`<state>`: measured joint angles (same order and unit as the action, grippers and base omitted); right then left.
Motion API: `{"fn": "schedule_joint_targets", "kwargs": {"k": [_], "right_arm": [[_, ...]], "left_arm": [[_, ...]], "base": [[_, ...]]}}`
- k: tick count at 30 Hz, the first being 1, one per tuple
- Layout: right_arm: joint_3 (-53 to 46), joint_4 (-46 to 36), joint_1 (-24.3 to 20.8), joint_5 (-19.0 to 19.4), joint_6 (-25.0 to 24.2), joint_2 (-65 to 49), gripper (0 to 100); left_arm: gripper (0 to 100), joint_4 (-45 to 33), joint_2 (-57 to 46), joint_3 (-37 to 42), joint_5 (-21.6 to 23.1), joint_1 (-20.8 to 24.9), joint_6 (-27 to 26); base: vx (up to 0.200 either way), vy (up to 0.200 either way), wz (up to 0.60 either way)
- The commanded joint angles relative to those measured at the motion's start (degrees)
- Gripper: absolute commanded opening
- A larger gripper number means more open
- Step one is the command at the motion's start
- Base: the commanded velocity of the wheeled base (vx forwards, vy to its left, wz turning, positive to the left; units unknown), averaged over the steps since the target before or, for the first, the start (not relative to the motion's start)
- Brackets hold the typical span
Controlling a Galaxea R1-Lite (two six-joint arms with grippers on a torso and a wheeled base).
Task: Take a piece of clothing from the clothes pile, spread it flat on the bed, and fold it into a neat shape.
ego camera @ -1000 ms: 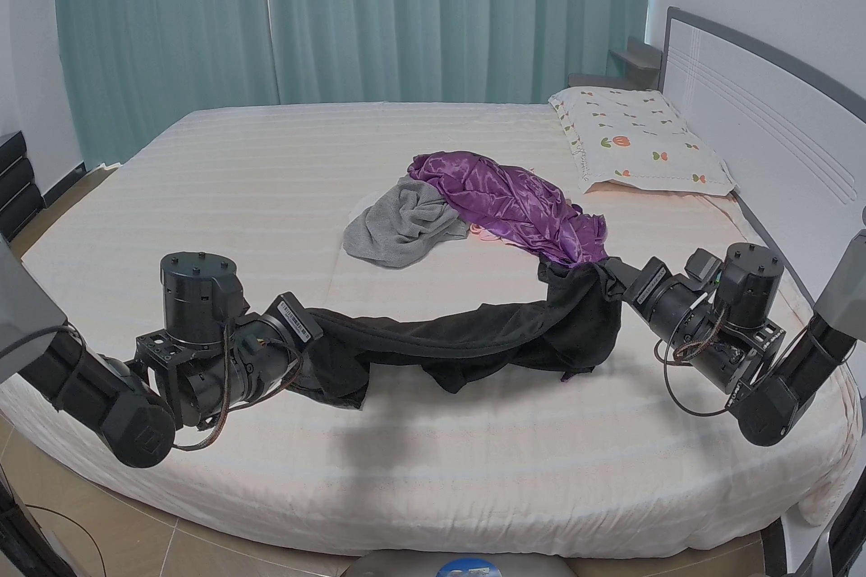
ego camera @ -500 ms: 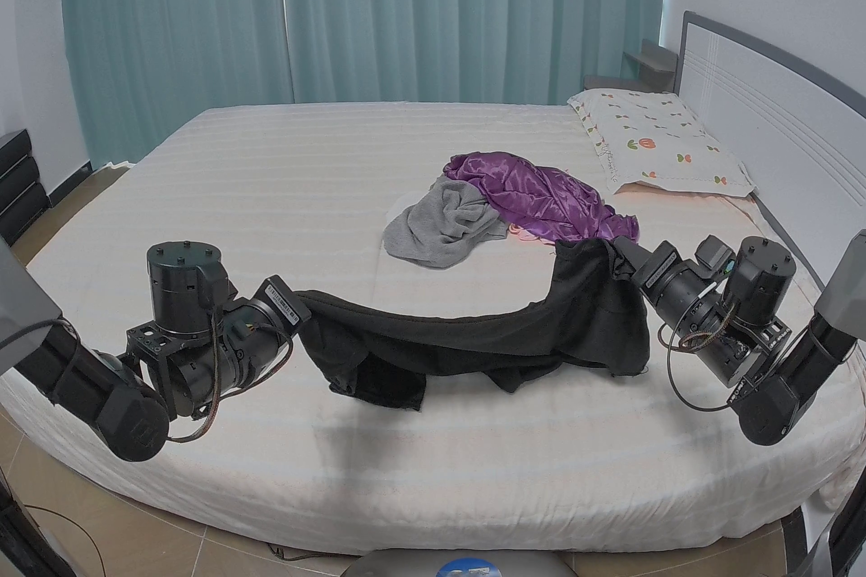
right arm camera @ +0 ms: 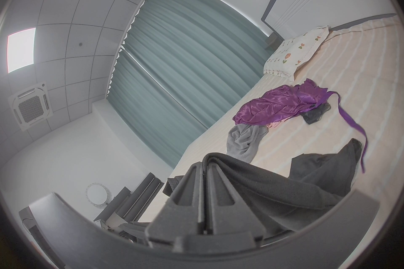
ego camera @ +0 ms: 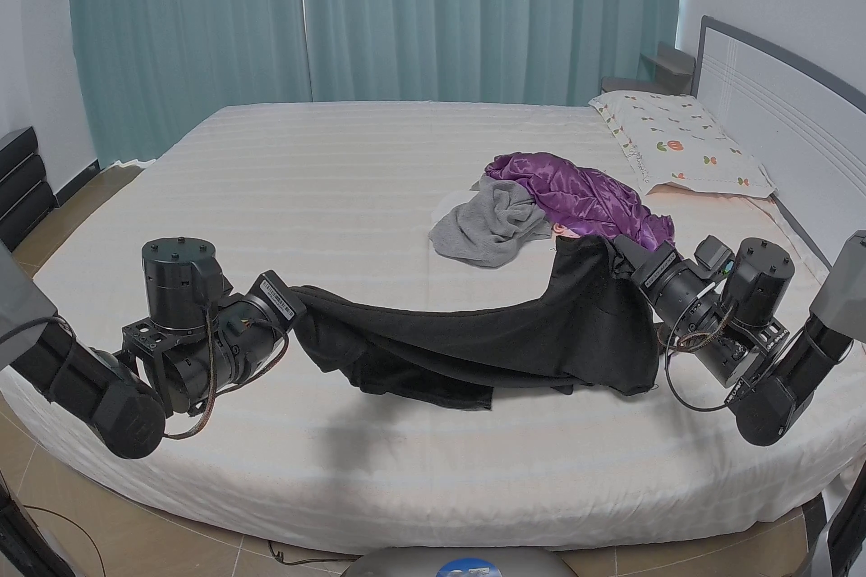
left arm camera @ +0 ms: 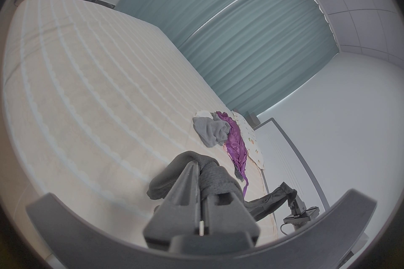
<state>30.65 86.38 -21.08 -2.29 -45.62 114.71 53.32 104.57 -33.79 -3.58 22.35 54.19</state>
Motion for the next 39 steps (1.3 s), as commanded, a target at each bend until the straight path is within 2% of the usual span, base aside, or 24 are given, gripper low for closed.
{"fn": "schedule_joint_targets", "kwargs": {"k": [1,39], "right_arm": [[-0.1,0.5,0.0,0.0,0.0,0.2,0],[0.3,0.7,1.6,0.1,0.0,0.5,0]], "left_arm": [[0,0.0,-0.2,0.0,0.0,-0.1,0.0],[0,0.0,-1.4,-0.3,0.0,-1.3,-0.2]], "base": [[0.0,0.2,0.0],[0.0,0.2,0.0]]}}
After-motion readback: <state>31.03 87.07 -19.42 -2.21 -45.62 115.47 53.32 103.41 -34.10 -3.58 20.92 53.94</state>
